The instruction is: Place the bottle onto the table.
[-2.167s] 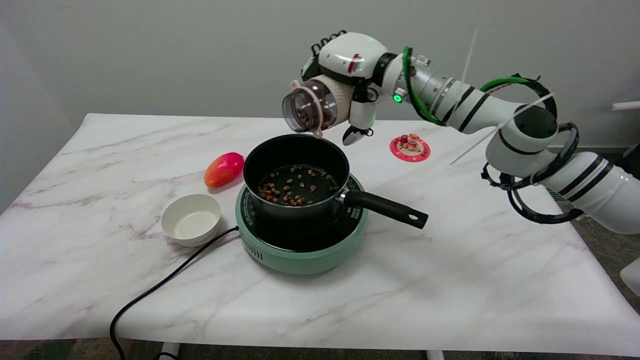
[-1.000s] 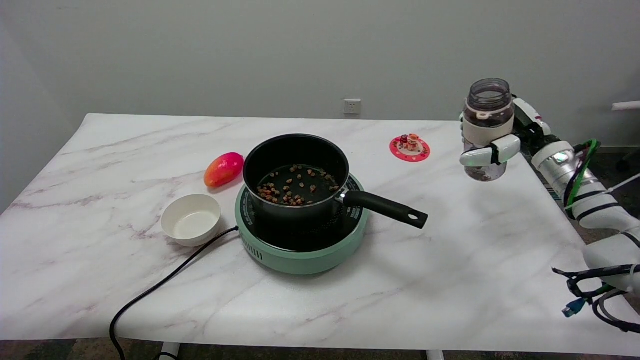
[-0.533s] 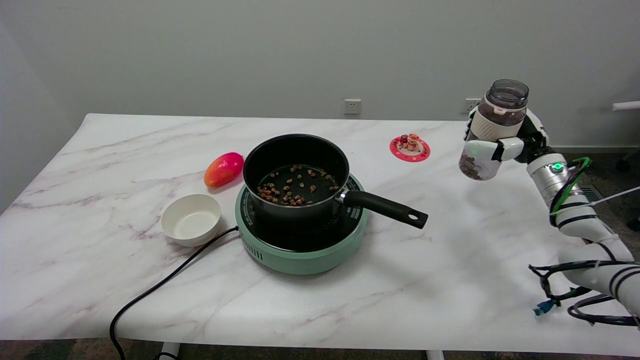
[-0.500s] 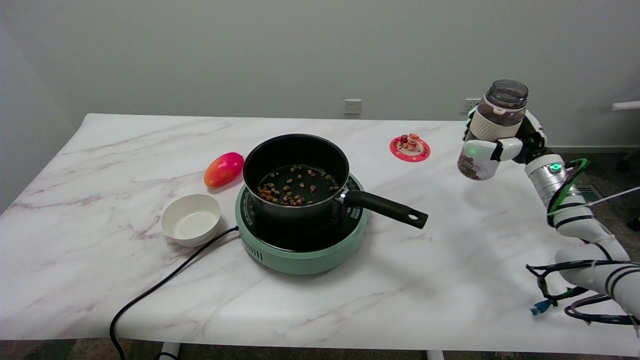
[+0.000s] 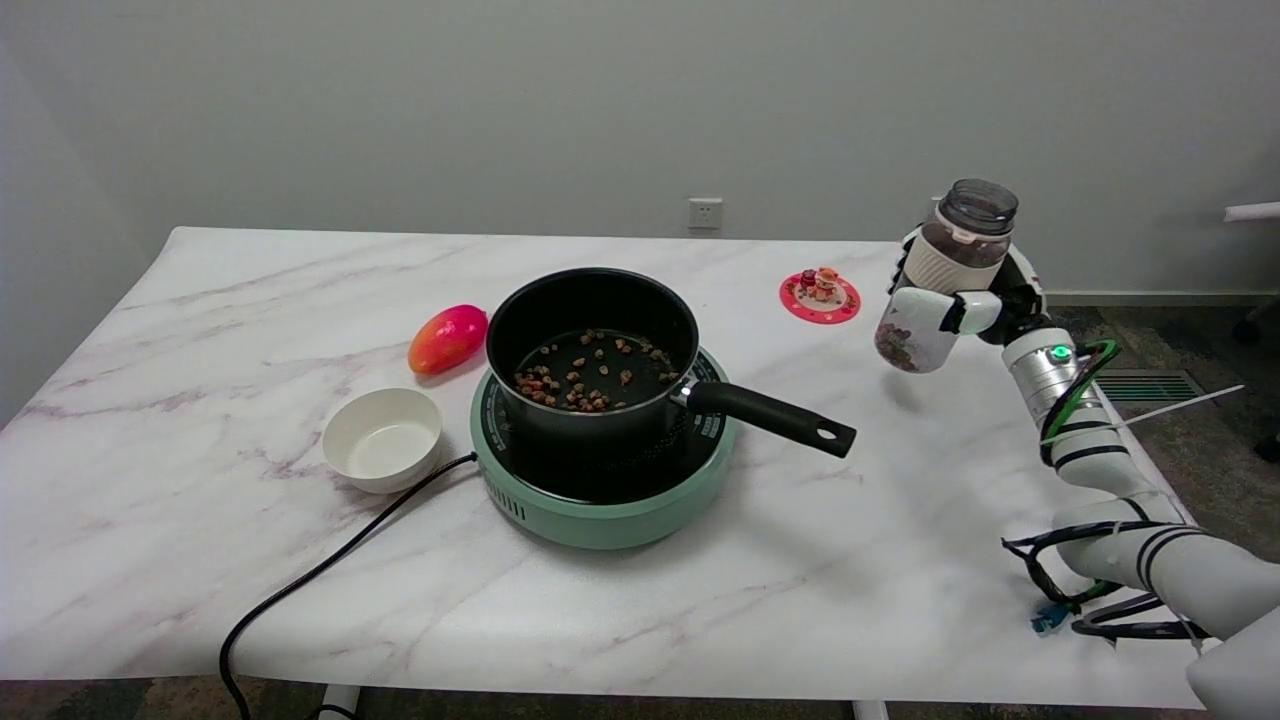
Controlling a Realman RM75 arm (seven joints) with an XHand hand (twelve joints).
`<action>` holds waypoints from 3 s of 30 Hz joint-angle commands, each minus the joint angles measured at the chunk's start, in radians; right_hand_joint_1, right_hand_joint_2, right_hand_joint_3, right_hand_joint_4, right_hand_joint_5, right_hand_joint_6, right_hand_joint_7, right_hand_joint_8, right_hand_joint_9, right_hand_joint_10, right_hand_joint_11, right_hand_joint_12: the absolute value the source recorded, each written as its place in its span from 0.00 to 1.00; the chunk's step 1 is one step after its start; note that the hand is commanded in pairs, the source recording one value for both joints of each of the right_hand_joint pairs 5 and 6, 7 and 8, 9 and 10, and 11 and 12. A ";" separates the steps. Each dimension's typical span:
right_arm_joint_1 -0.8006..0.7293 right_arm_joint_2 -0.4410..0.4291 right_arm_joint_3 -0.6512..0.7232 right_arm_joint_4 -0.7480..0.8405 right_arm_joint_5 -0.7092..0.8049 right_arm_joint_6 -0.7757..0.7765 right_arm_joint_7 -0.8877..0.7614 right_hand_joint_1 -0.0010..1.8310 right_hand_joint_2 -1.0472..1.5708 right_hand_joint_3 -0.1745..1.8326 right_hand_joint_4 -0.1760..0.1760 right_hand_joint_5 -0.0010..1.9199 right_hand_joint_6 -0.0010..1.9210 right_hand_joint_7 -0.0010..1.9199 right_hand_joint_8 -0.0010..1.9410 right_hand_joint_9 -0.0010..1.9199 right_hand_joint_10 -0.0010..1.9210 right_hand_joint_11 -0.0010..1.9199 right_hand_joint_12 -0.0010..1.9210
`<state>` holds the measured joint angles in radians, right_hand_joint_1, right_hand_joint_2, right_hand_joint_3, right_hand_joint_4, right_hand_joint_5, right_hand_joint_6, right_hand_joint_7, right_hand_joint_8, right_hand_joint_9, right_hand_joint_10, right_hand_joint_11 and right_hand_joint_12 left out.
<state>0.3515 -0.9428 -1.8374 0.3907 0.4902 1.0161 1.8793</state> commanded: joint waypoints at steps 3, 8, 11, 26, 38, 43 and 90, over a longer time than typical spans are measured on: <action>0.048 -0.109 -0.054 -0.077 0.033 0.053 -0.210 0.82 0.77 0.43 0.50 1.00 1.00 1.00 0.99 0.73 0.73 0.64 0.64; 0.047 -0.111 -0.049 -0.077 0.033 0.053 -0.229 0.82 0.79 0.41 0.50 1.00 1.00 1.00 0.99 0.73 0.73 0.64 0.64; 0.045 -0.111 -0.046 -0.079 0.033 0.053 -0.229 0.82 0.79 0.40 0.50 1.00 1.00 1.00 0.99 0.73 0.73 0.64 0.64; 0.007 -0.121 -0.047 -0.076 0.046 0.035 -0.221 0.81 0.79 0.39 0.50 1.00 1.00 1.00 0.99 0.73 0.73 0.64 0.64; -0.024 -0.120 -0.044 -0.055 0.076 0.037 -0.228 0.80 0.79 0.40 0.50 1.00 1.00 1.00 0.99 0.73 0.73 0.64 0.64; -0.034 -0.118 -0.044 -0.047 0.078 0.039 -0.228 0.78 0.55 0.68 0.50 0.82 0.82 0.93 0.92 0.69 0.69 0.61 0.61; -0.422 0.186 0.340 -0.002 0.068 -0.039 -0.218 0.74 0.11 0.49 0.50 0.00 0.00 0.13 0.13 0.17 0.17 0.24 0.24</action>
<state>0.1758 -0.9333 -1.7757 0.4039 0.5654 1.0443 1.6630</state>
